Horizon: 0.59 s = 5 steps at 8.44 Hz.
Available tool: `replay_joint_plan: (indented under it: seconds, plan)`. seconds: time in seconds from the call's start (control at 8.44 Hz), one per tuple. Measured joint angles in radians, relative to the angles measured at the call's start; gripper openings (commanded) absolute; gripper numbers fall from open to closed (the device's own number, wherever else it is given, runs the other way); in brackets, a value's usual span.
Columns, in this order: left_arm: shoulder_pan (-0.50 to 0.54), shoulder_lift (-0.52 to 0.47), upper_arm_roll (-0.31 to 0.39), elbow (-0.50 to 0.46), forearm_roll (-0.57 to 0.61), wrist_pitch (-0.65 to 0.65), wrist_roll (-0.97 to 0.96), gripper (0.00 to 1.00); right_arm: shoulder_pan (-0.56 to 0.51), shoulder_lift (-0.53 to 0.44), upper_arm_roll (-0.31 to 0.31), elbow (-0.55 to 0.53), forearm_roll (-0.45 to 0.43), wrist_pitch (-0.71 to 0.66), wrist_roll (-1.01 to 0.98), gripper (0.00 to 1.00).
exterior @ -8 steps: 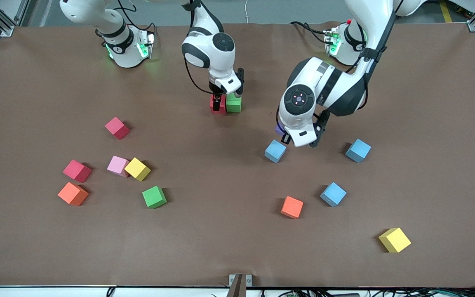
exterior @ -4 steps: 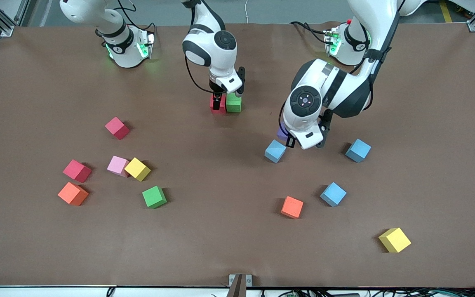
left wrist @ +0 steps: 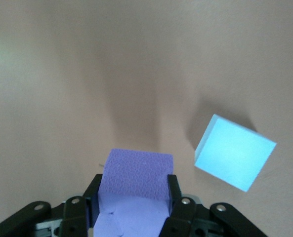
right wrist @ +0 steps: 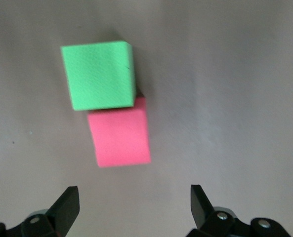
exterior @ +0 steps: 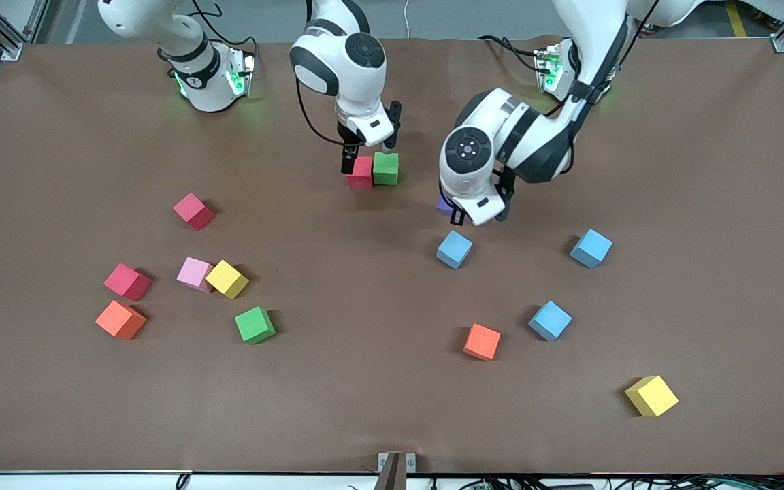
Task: Arrange 11 blocks into digit 3
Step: 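Place the purple cube beside the green cube while the right gripper withdraws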
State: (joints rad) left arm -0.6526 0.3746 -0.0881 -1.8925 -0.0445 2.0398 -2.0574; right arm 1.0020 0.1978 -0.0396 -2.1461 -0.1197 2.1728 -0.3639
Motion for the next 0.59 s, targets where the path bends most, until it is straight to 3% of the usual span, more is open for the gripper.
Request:
replay_joint_plan:
  seconds: [0.59]
  plan:
    - [-0.001,-0.031,-0.127,-0.139,0.000,0.177,-0.231,0.33,-0.251,-0.107,-0.014,0.056,0.050,-0.137,-0.063,0.99]
